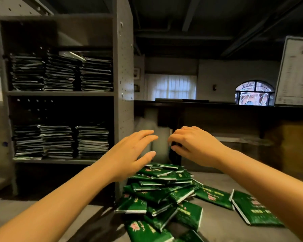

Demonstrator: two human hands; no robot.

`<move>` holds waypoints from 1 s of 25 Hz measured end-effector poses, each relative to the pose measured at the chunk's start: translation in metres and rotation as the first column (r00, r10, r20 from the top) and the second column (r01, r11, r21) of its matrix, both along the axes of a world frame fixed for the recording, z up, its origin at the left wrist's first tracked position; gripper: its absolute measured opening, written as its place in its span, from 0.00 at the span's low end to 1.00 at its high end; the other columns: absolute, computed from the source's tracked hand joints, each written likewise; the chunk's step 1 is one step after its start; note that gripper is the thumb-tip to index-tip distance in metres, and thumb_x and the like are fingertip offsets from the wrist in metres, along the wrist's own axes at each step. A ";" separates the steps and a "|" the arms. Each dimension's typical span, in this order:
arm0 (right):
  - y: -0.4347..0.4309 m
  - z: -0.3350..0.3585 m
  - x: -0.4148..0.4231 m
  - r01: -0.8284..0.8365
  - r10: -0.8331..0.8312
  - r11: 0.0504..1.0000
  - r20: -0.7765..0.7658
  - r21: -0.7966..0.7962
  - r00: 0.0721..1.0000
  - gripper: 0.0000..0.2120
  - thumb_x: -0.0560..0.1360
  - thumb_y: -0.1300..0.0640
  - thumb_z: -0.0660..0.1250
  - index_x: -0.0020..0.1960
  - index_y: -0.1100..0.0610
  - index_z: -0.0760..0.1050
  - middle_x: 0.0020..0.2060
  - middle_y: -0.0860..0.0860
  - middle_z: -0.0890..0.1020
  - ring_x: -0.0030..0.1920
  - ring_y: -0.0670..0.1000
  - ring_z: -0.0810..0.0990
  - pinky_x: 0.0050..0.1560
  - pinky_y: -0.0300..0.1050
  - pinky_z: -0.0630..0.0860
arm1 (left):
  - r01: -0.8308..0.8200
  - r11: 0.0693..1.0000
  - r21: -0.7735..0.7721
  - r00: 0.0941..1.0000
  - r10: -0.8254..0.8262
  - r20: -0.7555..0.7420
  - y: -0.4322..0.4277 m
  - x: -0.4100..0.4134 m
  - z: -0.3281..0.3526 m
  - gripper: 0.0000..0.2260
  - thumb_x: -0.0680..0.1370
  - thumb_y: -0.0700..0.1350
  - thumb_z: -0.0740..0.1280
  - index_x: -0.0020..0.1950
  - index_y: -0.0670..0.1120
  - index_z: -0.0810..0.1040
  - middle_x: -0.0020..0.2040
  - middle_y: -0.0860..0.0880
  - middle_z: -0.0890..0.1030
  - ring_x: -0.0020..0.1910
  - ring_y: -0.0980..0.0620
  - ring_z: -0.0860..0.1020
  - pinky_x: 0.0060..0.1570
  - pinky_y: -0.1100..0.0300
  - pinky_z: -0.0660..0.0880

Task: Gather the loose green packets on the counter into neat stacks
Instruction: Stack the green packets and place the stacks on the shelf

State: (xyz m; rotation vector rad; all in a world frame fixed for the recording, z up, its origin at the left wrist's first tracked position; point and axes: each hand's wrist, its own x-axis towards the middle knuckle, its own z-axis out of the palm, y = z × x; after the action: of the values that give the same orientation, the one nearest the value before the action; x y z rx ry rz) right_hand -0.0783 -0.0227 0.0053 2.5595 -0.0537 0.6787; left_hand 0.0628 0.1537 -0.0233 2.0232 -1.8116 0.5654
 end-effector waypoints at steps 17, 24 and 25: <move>-0.096 -0.110 -0.024 0.330 -0.195 0.761 -0.287 0.559 0.938 0.17 0.82 0.51 0.52 0.68 0.52 0.67 0.63 0.52 0.73 0.61 0.54 0.73 0.59 0.48 0.71 | -0.301 0.829 0.472 0.942 0.335 0.013 -0.128 -0.027 -0.085 0.34 0.78 0.65 0.51 0.78 0.48 0.47 0.78 0.45 0.52 0.76 0.44 0.52 0.73 0.46 0.52; -0.104 -0.103 0.037 0.219 -0.107 0.608 -0.195 0.763 0.975 0.22 0.83 0.54 0.52 0.75 0.55 0.57 0.74 0.53 0.62 0.74 0.53 0.60 0.71 0.45 0.57 | -0.259 0.874 0.411 0.956 0.294 -0.023 -0.118 -0.023 -0.097 0.31 0.79 0.64 0.47 0.78 0.49 0.52 0.78 0.48 0.54 0.76 0.49 0.52 0.73 0.49 0.50; -0.104 -0.104 0.047 0.217 -0.094 0.568 -0.200 0.794 0.975 0.22 0.83 0.54 0.51 0.76 0.55 0.56 0.75 0.52 0.60 0.75 0.52 0.58 0.71 0.44 0.55 | -0.247 0.885 0.395 0.958 0.284 -0.037 -0.116 -0.024 -0.097 0.30 0.79 0.64 0.47 0.77 0.49 0.53 0.78 0.49 0.55 0.76 0.49 0.53 0.73 0.49 0.51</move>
State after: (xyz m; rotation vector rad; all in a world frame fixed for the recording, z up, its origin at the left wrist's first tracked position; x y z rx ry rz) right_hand -0.0314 -0.1262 -0.0985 3.4205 -0.7062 0.4502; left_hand 0.0389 0.0374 -0.1200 2.5406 -1.7032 0.1821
